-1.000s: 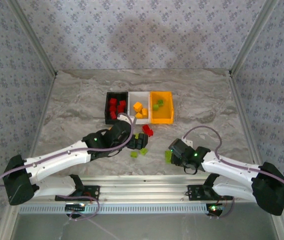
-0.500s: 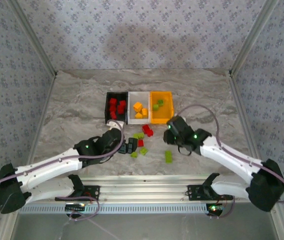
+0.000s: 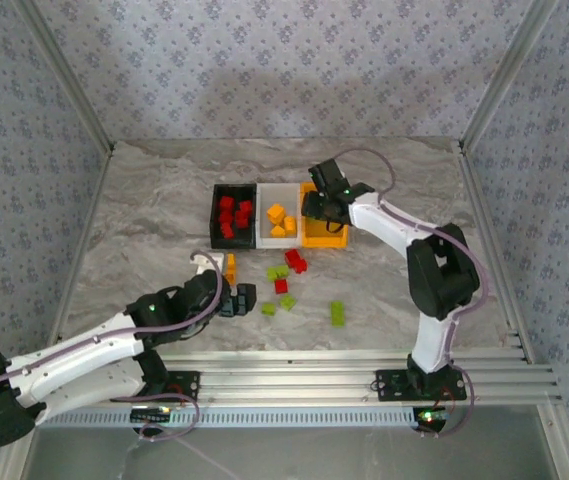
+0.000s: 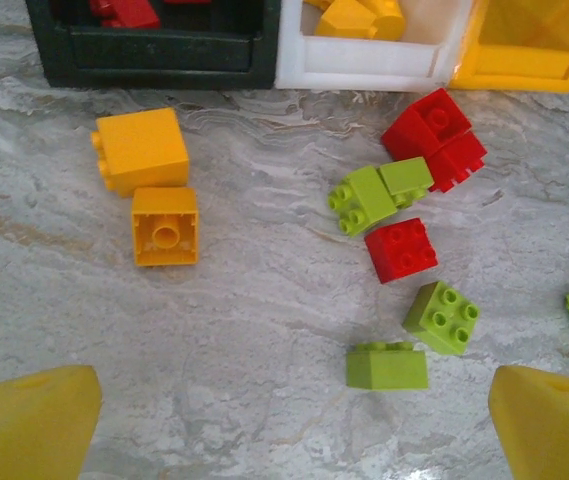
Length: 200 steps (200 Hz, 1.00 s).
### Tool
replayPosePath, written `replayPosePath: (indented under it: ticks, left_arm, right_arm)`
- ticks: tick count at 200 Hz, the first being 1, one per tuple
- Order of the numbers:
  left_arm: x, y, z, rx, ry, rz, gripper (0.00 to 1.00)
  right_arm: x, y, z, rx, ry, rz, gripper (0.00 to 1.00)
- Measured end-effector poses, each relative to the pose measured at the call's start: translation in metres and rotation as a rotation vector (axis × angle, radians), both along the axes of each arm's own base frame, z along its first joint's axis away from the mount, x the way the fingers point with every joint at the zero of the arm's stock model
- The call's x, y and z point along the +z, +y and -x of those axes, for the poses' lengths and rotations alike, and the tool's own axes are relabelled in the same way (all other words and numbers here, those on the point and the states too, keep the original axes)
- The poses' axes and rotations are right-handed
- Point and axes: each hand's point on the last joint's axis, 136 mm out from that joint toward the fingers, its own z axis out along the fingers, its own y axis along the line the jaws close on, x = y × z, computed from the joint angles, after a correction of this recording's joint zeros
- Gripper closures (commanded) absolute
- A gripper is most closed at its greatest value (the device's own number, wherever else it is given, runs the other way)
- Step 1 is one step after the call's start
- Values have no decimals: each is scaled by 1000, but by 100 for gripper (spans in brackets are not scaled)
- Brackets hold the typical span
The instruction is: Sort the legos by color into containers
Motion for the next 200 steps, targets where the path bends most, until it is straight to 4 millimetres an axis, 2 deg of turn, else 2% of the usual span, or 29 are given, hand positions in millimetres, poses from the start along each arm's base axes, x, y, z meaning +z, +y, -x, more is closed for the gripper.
replayPosePath:
  ticks: [27,41,59,78,101,126,141,167,200]
  left_arm:
    - [-4,7,2,18,6,-2,1]
    - [-3,9,2,21,7,-3,0]
    - [-1,10,2,25,0,4,0]
    - [0,11,1,35,-4,8,0]
    - [0,13,0,43,-4,9,1]
    - [-5,15,-1,54,1,2,1]
    - [-9,18,-1,63,7,-5,1]
    - [-15,21,0,76,18,-10,1]
    - [-20,24,0,84,26,-15,0]
  right_arm:
    - [7,1,-2,-2,-7,-3,30]
    - [14,-1,6,3,-17,-9,28]
    - [22,-11,33,5,-20,-9,27]
    - [25,-18,76,23,-11,-18,27]
    - [4,-25,133,58,56,-6,26]
    - [-41,-33,191,100,181,51,25]
    - [-63,-39,217,119,248,93,25]
    - [-84,-44,242,133,304,130,27]
    - [-99,-41,250,135,336,156,37]
